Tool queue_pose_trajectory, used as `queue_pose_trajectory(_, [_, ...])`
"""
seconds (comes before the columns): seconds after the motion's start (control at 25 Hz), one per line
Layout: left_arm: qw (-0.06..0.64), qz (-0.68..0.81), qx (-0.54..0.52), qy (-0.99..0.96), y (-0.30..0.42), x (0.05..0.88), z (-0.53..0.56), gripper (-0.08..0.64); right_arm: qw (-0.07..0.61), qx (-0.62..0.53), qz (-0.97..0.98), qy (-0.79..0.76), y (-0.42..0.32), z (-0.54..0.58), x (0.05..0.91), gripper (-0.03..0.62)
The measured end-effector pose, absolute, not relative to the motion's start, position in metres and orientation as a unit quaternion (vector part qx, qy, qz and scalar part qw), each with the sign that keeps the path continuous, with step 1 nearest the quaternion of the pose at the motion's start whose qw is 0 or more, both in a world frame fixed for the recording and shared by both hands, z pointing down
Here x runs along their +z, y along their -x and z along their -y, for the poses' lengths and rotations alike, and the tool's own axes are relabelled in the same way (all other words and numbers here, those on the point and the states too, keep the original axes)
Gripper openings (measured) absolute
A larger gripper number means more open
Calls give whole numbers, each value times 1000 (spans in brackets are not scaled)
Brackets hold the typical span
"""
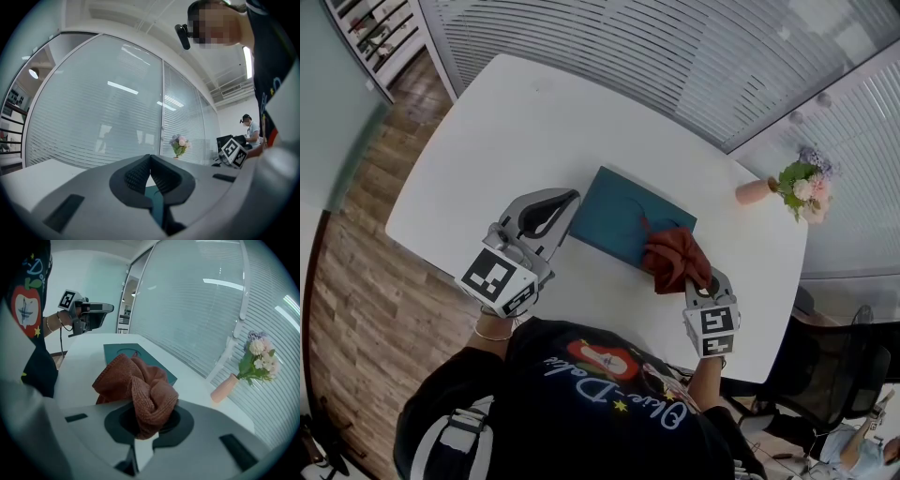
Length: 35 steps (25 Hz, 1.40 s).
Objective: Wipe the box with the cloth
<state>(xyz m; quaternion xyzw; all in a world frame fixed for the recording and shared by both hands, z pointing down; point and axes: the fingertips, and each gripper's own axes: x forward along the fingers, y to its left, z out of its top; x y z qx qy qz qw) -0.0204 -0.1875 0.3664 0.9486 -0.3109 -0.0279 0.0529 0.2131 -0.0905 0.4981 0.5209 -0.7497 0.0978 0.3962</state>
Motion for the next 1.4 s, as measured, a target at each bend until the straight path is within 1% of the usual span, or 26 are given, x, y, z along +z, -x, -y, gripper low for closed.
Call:
queue_pose_trajectory(0.2, [56,310,-27,-949,18,368,188,3,426,107,724,-533,-236,83,505,26])
queue_pose_trajectory(0.44, [59,314,-23,-947,20,372,191,3,421,96,693,-577,-263,80,490,26])
queue_pose_trajectory(0.64, [64,315,-23,-947,19,374,191,3,388,92,671,-625,-285,80,473,26])
queue_pose_trajectory(0.84, [63,314,-20,-947,18,376,192,3,318,92,660,-675,-301,82,454,26])
queue_pose_trajectory(0.96, [64,316,-19,-946,17,377,193,3,290,87,654,-693,-308,83,445,26])
queue_pose_trajectory(1.16, [65,315,-19,-947,16,377,193,3,259,85,655,-705,-310,84,438,26])
queue_pose_trajectory(1.4, [66,319,-17,-945,16,378,194,3,245,94,665,-700,-305,86,439,26])
